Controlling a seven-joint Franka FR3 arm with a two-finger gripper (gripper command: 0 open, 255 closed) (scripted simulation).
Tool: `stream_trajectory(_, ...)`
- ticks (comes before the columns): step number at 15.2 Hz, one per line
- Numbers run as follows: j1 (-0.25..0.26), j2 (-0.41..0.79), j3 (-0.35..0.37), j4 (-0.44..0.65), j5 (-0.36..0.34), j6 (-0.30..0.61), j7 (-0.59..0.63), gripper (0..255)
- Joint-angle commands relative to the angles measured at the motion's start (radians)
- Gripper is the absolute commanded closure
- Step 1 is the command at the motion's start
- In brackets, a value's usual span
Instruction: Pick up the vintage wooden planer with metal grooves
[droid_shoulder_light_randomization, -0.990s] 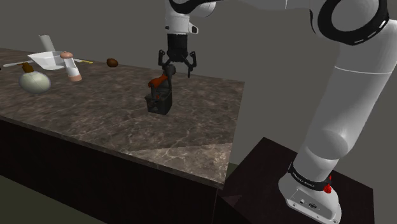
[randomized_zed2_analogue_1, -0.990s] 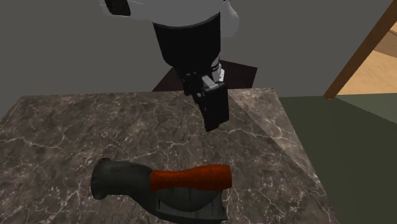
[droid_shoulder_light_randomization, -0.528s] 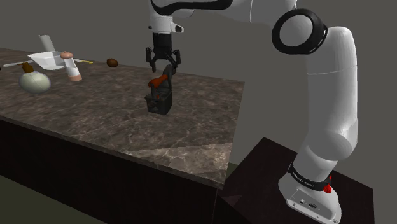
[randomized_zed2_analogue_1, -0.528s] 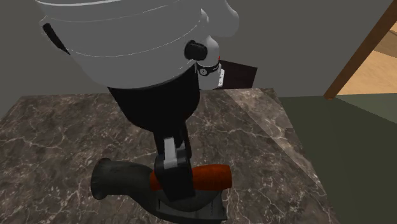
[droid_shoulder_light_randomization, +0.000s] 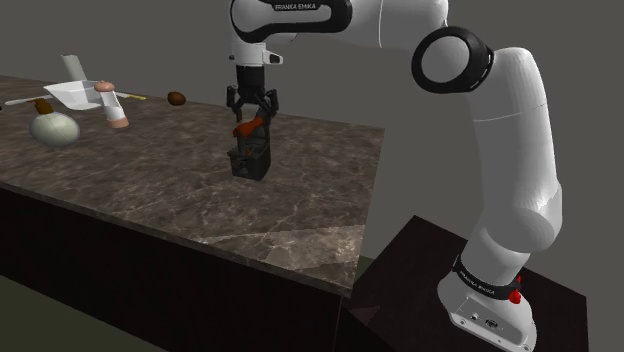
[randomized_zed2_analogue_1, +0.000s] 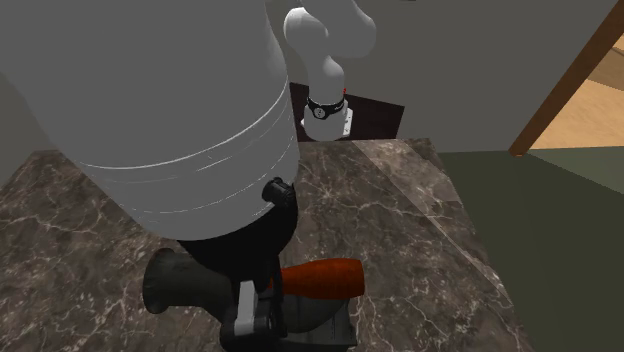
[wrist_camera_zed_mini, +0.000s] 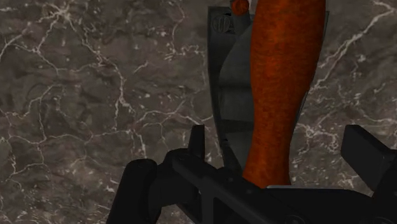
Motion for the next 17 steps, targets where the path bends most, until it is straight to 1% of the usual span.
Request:
stream_trajectory(1, -0.005, -0.006, 0.0, -0.032, 0.002, 0.026, -0.002, 0)
stream_trajectory(3, -0.005, -0.006, 0.0, -0.032, 0.002, 0.026, -0.002, 0)
stream_trajectory(4, -0.004, -0.005, 0.0, -0.029, 0.001, 0.025, -0.002, 255)
stream_trajectory(13, -0.005, -0.006, 0.0, -0.032, 0.002, 0.026, -0.002, 255)
stream_trajectory(17, 0.004, 0.01, 0.0, 0.049, -0.002, -0.038, 0.0, 255)
